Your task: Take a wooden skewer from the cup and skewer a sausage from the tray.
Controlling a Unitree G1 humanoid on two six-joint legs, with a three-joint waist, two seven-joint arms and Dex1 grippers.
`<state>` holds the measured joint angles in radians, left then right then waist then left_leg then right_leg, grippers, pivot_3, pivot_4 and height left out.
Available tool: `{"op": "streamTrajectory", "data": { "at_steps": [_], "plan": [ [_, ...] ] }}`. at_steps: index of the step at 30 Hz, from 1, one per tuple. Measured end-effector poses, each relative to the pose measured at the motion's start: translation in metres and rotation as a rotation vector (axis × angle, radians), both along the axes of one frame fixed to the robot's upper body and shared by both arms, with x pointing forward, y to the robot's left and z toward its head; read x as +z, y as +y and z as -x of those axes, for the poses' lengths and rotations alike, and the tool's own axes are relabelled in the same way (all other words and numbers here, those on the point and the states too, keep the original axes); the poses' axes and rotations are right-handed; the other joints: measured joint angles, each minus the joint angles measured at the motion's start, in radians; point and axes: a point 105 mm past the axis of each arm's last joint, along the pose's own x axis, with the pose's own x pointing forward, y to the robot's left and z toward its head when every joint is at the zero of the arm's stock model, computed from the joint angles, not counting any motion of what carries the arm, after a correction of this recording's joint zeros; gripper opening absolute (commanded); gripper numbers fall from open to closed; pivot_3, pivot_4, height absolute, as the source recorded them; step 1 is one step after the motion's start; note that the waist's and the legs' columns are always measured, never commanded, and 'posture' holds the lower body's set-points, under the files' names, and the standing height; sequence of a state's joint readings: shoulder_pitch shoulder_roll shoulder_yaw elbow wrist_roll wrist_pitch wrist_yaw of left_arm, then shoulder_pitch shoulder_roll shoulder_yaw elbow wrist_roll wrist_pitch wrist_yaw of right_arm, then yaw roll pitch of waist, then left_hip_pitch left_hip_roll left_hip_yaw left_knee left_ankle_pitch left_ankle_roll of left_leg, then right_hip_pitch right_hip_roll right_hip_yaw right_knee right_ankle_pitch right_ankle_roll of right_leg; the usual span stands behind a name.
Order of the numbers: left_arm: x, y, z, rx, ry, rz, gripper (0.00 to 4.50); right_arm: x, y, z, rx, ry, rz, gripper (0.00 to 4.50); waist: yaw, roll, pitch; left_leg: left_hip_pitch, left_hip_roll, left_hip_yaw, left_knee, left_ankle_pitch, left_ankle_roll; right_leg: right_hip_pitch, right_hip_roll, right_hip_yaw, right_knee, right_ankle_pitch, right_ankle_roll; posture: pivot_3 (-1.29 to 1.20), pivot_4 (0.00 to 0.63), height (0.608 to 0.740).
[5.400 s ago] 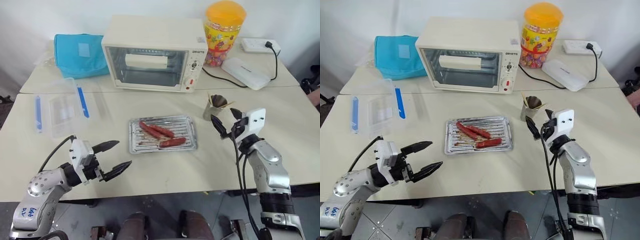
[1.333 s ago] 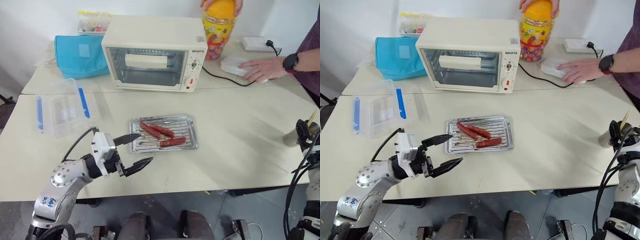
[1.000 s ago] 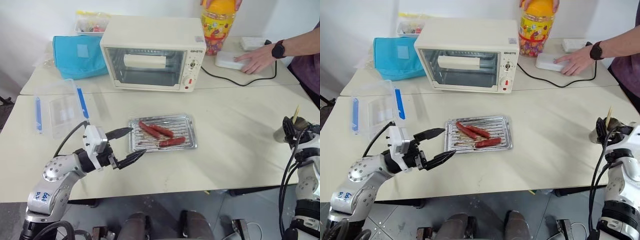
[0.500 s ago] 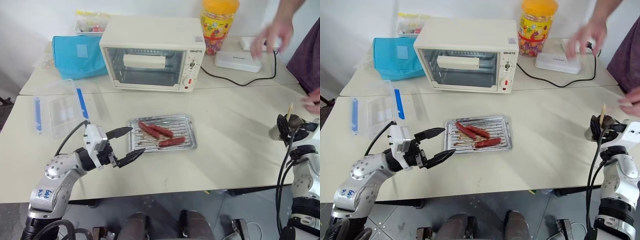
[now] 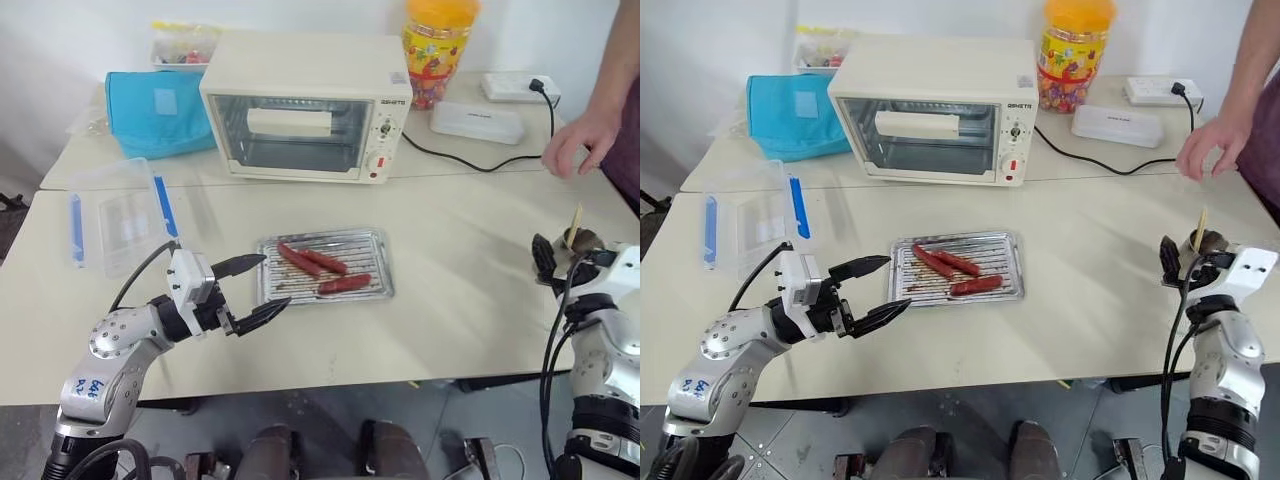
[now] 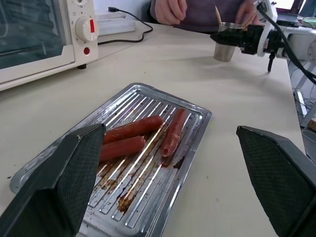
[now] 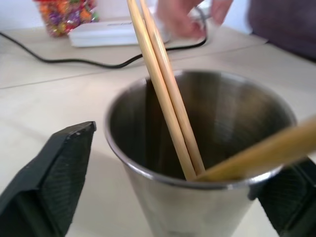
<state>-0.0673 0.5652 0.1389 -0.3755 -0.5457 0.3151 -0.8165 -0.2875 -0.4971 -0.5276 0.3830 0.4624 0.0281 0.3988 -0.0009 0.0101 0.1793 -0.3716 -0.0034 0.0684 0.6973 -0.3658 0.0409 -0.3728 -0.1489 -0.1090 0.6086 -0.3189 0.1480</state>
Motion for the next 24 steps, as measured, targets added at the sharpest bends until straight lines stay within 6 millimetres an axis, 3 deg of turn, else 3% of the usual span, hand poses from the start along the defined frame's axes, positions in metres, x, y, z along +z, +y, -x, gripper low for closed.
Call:
{"op": "streamTrajectory", "data": {
  "at_steps": [24],
  "plan": [
    [0.001,0.000,-0.006,-0.021,0.001,0.002,4.50,0.014,0.004,0.034,-0.029,-0.078,0.069,4.46,0.000,0.000,0.000,0.000,0.000,-0.001,0.000,0.000,0.000,0.000,0.000,0.000,0.000,0.000,0.000,0.00,0.150,0.740]
  ]
}}
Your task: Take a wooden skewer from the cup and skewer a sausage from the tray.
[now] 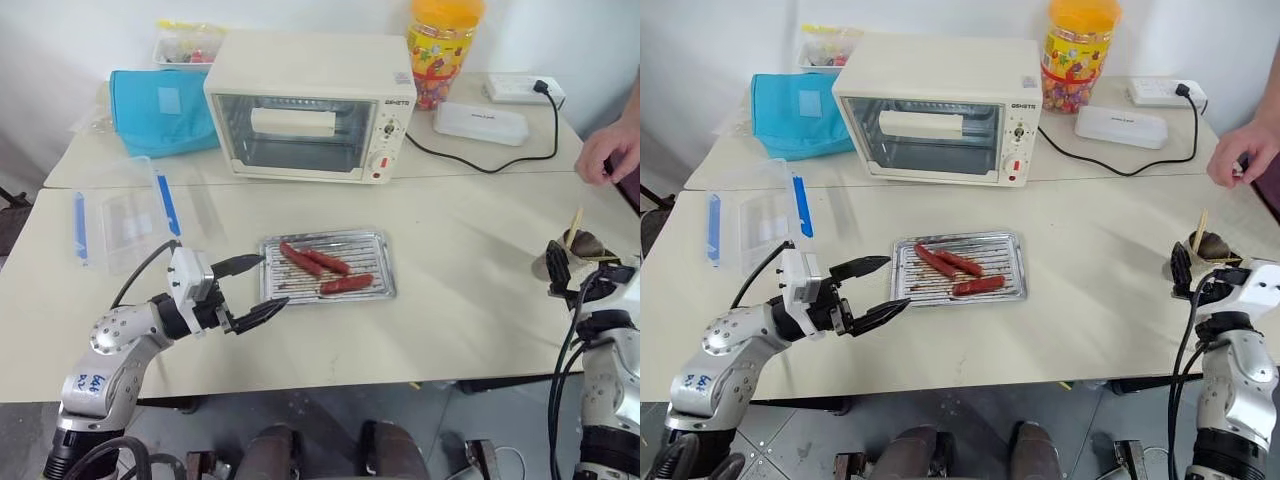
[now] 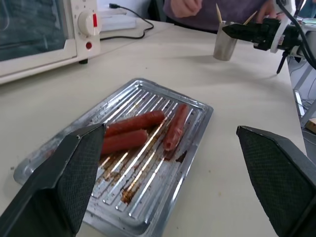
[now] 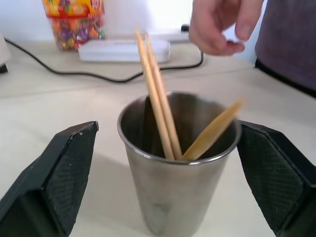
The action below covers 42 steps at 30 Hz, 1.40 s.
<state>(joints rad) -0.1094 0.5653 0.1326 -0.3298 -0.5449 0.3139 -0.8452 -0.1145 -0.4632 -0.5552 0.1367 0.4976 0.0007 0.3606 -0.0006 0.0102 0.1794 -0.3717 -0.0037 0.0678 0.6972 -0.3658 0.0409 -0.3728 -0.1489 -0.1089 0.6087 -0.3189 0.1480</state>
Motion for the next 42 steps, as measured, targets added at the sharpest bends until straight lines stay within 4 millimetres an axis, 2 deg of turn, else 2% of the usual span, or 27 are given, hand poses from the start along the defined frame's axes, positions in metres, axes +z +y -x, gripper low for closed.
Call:
{"op": "streamTrajectory", "data": {
  "at_steps": [10,20,26,30,32,35,36,38,42],
  "plan": [
    [-0.006,-0.007,-0.002,-0.027,0.021,0.013,4.50,0.001,0.010,0.017,0.030,0.013,0.012,4.46,0.000,0.000,0.000,0.000,0.000,0.000,0.000,0.000,0.000,0.000,0.000,0.000,0.000,0.000,0.000,0.00,0.150,0.740],
    [-0.017,-0.007,0.009,-0.020,0.070,0.015,4.50,-0.001,0.018,0.040,0.035,0.055,0.019,4.46,0.003,0.001,0.000,0.000,0.000,0.000,0.000,0.000,0.000,0.000,0.000,0.001,0.000,0.000,0.000,0.00,0.150,0.740],
    [-0.010,-0.008,0.004,-0.042,0.048,0.008,4.50,-0.017,0.024,0.066,0.006,0.101,0.006,4.46,0.009,0.001,-0.001,0.000,0.000,0.000,0.000,0.000,0.000,0.000,0.000,0.001,0.000,0.000,0.000,0.00,0.150,0.740],
    [-0.014,-0.003,0.002,-0.034,0.068,0.004,4.50,-0.016,0.037,0.083,0.073,0.105,0.022,4.46,0.006,0.002,-0.001,0.001,0.000,0.000,0.000,0.000,0.000,0.000,0.000,0.001,0.000,0.000,0.000,0.00,0.150,0.740],
    [-0.016,0.002,0.004,-0.023,0.080,-0.002,4.50,-0.011,0.058,0.091,0.211,0.109,0.086,4.46,0.003,0.002,-0.001,0.001,0.000,0.000,-0.001,0.000,0.000,0.000,0.000,0.002,0.000,0.000,0.000,0.00,0.150,0.740],
    [-0.023,0.016,0.008,0.021,0.115,-0.017,4.50,-0.016,0.108,0.098,0.593,0.198,0.229,4.46,-0.002,0.000,-0.002,0.002,0.001,0.001,-0.001,0.000,0.000,0.000,0.001,0.002,-0.001,0.000,0.000,0.00,0.150,0.740],
    [-0.024,0.018,0.008,0.028,0.121,-0.021,4.50,-0.017,0.117,0.099,0.676,0.212,0.252,4.46,-0.002,0.000,-0.002,0.002,0.001,0.001,-0.001,0.000,0.000,0.001,0.001,0.002,-0.001,0.000,0.000,0.00,0.150,0.740],
    [-0.028,0.026,0.012,0.056,0.126,-0.026,4.50,-0.015,0.136,0.091,0.849,0.199,0.301,4.46,-0.004,0.000,-0.002,0.003,0.001,0.001,0.000,0.000,0.000,0.002,0.001,0.002,-0.003,0.000,0.000,0.00,0.150,0.740],
    [-0.032,0.044,0.013,0.163,0.095,-0.041,4.50,-0.015,0.151,0.063,1.022,0.155,0.358,4.46,0.003,-0.001,-0.002,0.002,0.001,-0.001,0.000,0.000,0.000,0.003,0.000,0.001,-0.003,0.000,0.000,0.00,0.150,0.740]
  ]
}}
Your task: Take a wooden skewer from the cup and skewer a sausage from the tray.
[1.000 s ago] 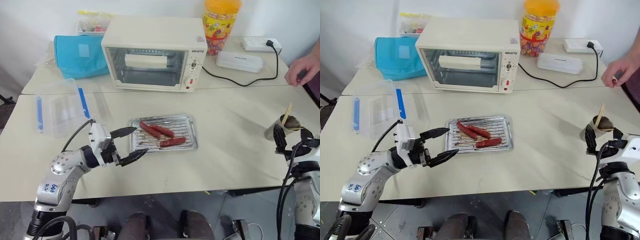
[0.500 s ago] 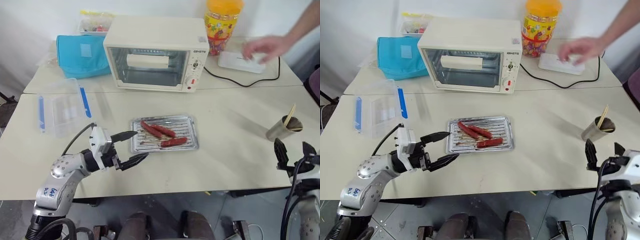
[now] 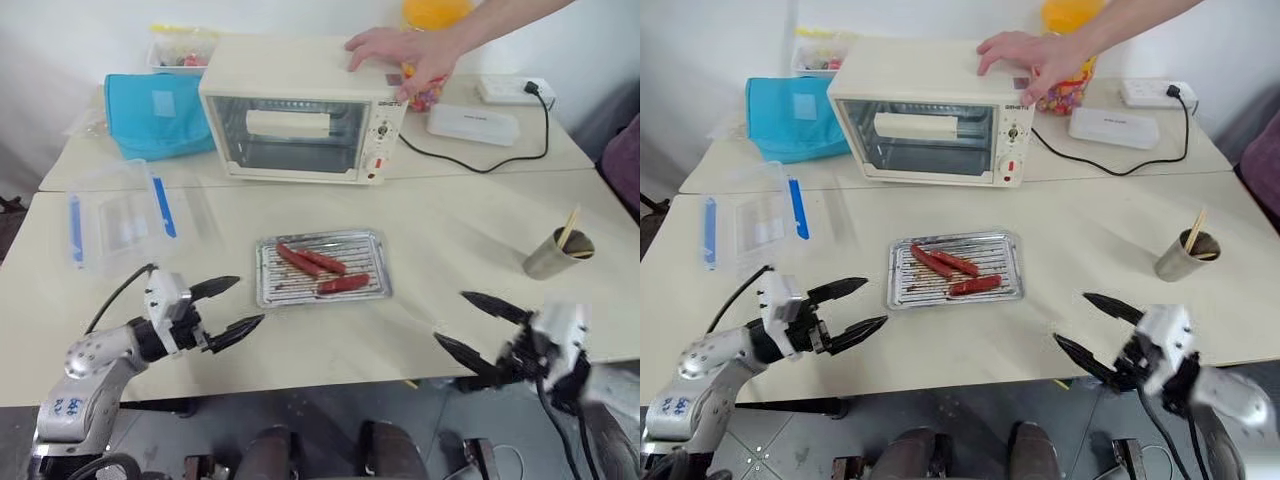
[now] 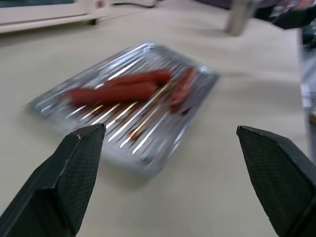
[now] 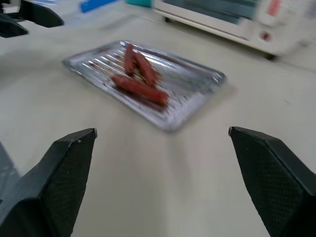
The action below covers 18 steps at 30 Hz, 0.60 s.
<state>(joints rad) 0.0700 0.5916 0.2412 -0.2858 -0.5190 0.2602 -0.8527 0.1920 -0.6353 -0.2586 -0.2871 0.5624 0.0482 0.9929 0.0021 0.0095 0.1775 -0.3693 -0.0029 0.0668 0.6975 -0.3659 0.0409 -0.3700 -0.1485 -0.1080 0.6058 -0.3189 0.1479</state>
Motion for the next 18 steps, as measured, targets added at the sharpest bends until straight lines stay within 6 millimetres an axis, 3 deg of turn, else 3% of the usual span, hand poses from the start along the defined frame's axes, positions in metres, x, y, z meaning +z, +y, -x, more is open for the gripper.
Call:
{"op": "streamTrajectory", "data": {
  "at_steps": [8,14,18],
  "plan": [
    [-0.004,0.039,0.000,0.272,-0.036,0.066,4.50,-0.011,0.016,-0.026,0.036,-0.047,-0.025,4.46,0.021,-0.001,0.000,-0.001,-0.001,-0.002,0.001,0.000,0.000,0.002,-0.001,-0.002,0.000,0.000,0.000,0.00,0.150,0.740],
    [-0.001,0.047,0.000,0.345,-0.071,0.109,4.50,-0.013,0.017,-0.032,-0.011,-0.080,-0.035,4.46,0.020,-0.001,0.000,0.000,-0.001,-0.002,0.001,0.000,0.000,0.002,-0.001,-0.002,0.000,0.000,0.000,0.00,0.150,0.740],
    [-0.007,0.041,0.011,0.275,-0.008,0.119,4.50,-0.009,0.020,-0.036,-0.058,-0.112,-0.104,4.46,0.017,-0.001,-0.001,0.000,-0.001,-0.002,0.001,0.000,0.000,0.001,0.000,-0.002,0.001,0.000,0.000,0.00,0.150,0.740]
  ]
}}
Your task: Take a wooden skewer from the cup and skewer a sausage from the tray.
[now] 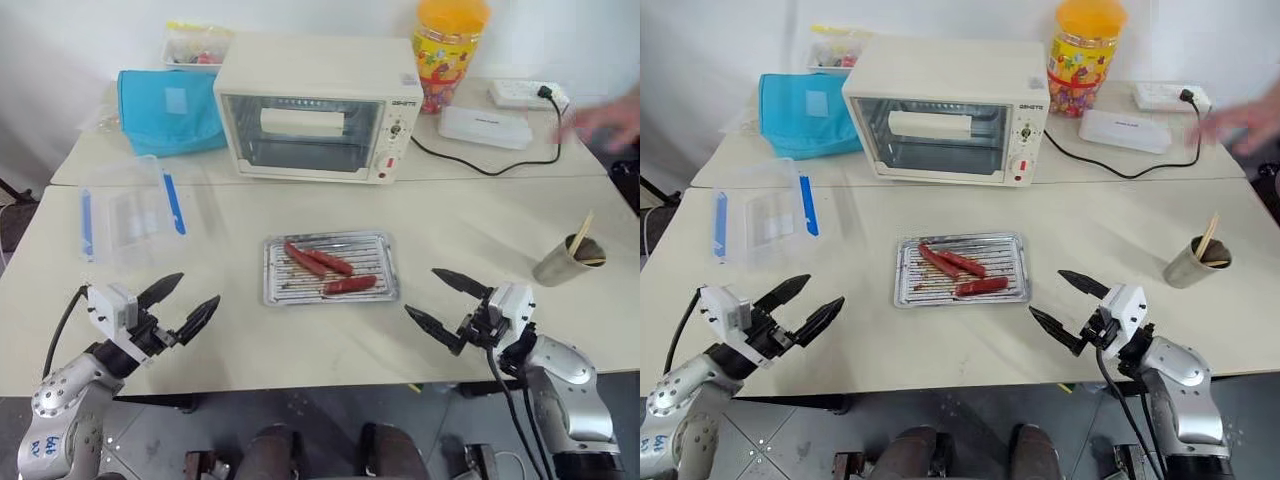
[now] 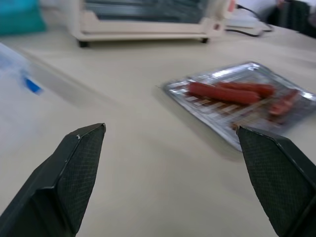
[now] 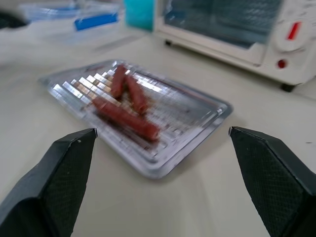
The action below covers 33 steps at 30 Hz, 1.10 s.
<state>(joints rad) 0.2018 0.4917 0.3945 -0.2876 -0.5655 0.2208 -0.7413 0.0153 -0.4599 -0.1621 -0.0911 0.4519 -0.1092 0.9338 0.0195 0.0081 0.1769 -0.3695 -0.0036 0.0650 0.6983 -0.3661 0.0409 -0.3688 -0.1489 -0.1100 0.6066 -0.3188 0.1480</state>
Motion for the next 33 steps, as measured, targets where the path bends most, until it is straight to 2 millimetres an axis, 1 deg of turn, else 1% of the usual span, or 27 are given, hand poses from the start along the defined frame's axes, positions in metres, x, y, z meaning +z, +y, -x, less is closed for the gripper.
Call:
{"op": "streamTrajectory", "data": {
  "at_steps": [5,9,12,18,21,22,24,25,28,33],
  "plan": [
    [0.001,-0.001,0.000,-0.016,-0.012,-0.018,4.50,0.001,0.003,-0.001,0.014,-0.008,0.016,4.46,0.002,0.000,0.000,0.000,0.000,0.000,0.000,0.000,0.000,0.000,0.000,0.000,0.000,0.000,0.000,0.00,0.150,0.740],
    [-0.002,0.010,-0.011,0.013,-0.023,-0.039,4.50,0.007,0.008,-0.007,0.035,-0.038,0.039,4.46,0.000,0.000,0.000,0.000,0.000,0.001,0.000,0.000,0.000,0.000,0.000,0.000,0.000,0.000,0.000,0.00,0.150,0.740],
    [-0.008,0.016,-0.012,0.026,-0.018,-0.045,4.50,0.009,0.012,-0.010,0.050,-0.045,0.044,4.46,-0.001,0.000,0.000,0.000,0.000,0.001,-0.001,0.000,0.000,-0.002,0.000,0.000,0.001,0.000,0.000,0.00,0.150,0.740],
    [-0.008,0.018,-0.014,0.022,-0.041,-0.053,4.50,0.010,0.017,-0.017,0.048,-0.051,0.019,4.46,-0.001,0.000,0.000,-0.001,0.000,0.000,-0.001,0.000,0.000,-0.001,0.000,-0.001,0.001,0.000,0.000,0.00,0.150,0.740],
    [-0.006,0.015,-0.016,0.010,-0.058,-0.057,4.50,0.011,0.018,-0.019,0.039,-0.051,0.001,4.46,-0.008,0.001,0.000,0.001,-0.003,-0.014,-0.001,0.000,0.001,0.010,-0.002,-0.014,-0.002,0.000,0.000,0.00,0.150,0.740],
    [-0.005,0.015,-0.016,0.010,-0.064,-0.058,4.50,0.012,0.018,-0.020,0.037,-0.058,-0.004,4.46,-0.015,0.001,0.000,0.001,-0.004,-0.025,-0.001,0.001,0.001,0.016,-0.004,-0.023,-0.003,0.000,0.000,0.00,0.150,0.740],
    [-0.005,0.014,-0.016,0.008,-0.069,-0.062,4.50,0.015,0.017,-0.021,0.024,-0.071,-0.011,4.46,-0.025,0.002,0.001,0.003,-0.008,-0.039,0.000,0.001,0.001,0.023,-0.005,-0.027,-0.002,0.000,0.000,0.00,0.150,0.740],
    [-0.005,0.014,-0.016,0.009,-0.073,-0.065,4.50,0.017,0.017,-0.023,0.018,-0.077,-0.013,4.46,-0.022,0.002,0.001,0.003,-0.007,-0.039,0.001,0.001,0.001,0.020,-0.004,-0.023,0.005,0.000,0.000,0.00,0.150,0.740],
    [-0.005,0.014,-0.016,0.007,-0.075,-0.074,4.50,0.019,0.017,-0.024,0.015,-0.083,-0.014,4.46,-0.020,0.002,0.001,0.001,-0.007,-0.038,0.001,0.001,0.000,0.019,-0.002,-0.020,0.000,0.000,0.000,0.00,0.150,0.740],
    [-0.010,0.016,-0.016,0.011,-0.066,-0.077,4.50,0.013,0.014,-0.026,0.011,-0.060,-0.005,4.46,-0.021,0.002,0.001,0.001,-0.006,-0.031,0.000,0.001,0.000,0.019,-0.002,-0.019,-0.005,0.000,0.000,0.00,0.150,0.740]
  ]
}}
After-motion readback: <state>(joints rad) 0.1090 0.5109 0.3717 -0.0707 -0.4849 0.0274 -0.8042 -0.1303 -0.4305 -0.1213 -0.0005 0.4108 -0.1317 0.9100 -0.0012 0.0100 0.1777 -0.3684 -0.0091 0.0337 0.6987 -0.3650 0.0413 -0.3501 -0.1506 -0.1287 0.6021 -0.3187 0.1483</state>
